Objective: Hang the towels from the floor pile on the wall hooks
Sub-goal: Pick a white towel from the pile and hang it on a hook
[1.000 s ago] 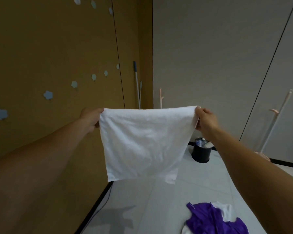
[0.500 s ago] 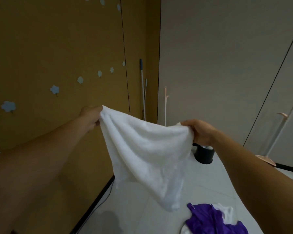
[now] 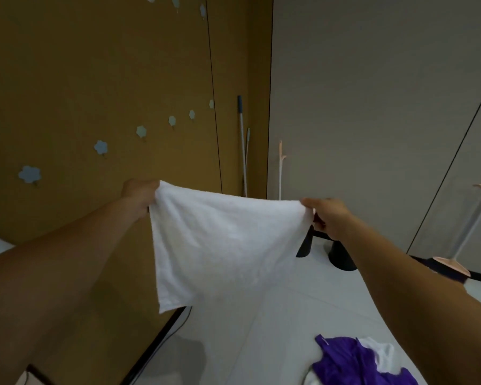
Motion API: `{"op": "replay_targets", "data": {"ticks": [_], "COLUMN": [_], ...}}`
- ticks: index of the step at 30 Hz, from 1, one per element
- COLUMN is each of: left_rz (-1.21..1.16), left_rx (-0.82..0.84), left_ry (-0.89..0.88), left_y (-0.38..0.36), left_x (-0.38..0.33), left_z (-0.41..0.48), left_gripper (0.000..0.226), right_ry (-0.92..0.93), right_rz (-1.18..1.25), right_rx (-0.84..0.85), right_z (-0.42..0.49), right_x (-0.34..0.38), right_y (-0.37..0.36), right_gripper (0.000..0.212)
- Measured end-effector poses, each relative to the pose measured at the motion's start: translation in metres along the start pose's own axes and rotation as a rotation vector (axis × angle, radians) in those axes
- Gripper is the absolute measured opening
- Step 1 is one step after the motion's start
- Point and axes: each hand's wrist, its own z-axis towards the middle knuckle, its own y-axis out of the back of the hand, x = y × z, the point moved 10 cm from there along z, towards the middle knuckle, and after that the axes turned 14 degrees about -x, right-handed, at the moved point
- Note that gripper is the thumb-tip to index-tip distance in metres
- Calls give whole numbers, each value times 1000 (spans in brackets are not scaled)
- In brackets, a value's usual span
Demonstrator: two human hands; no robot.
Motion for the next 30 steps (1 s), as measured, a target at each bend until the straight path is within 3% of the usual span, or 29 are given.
{"op": "replay_targets", "data": {"ticks": [4, 8, 12, 17, 19, 23, 26, 30], "left_rz": [35, -10, 0, 29, 45, 152, 328, 440], "left_rx": [-38, -2, 36, 111, 146, 166, 96, 59], "left_ry": [22, 69, 60, 72, 58, -42, -192, -244], "left_y": [9, 12, 17, 24, 28, 41, 60, 85], "left_x": [5, 6, 4, 4, 1, -5, -14, -17], "left_z": [0, -8, -12, -21, -27, -35, -34, -23], "left_gripper": [44, 13, 19, 18, 11, 38, 28, 27], "right_ry": [9, 53, 217, 330, 389, 568, 627, 719], "right_rz": [8, -36, -138, -395, -510, -615, -616, -642], "right_rx": [36, 129, 190, 325, 315, 232, 230, 200], "right_z": [-4, -5, -4, -10, -11, -13, -18, -26], "right_x": [8, 16, 32, 35, 39, 60, 75, 98], "right_y": [-11, -23, -31, -50, -57, -76, -97, -128], "right_gripper": [19, 33, 51, 40, 35, 34, 32, 37]}}
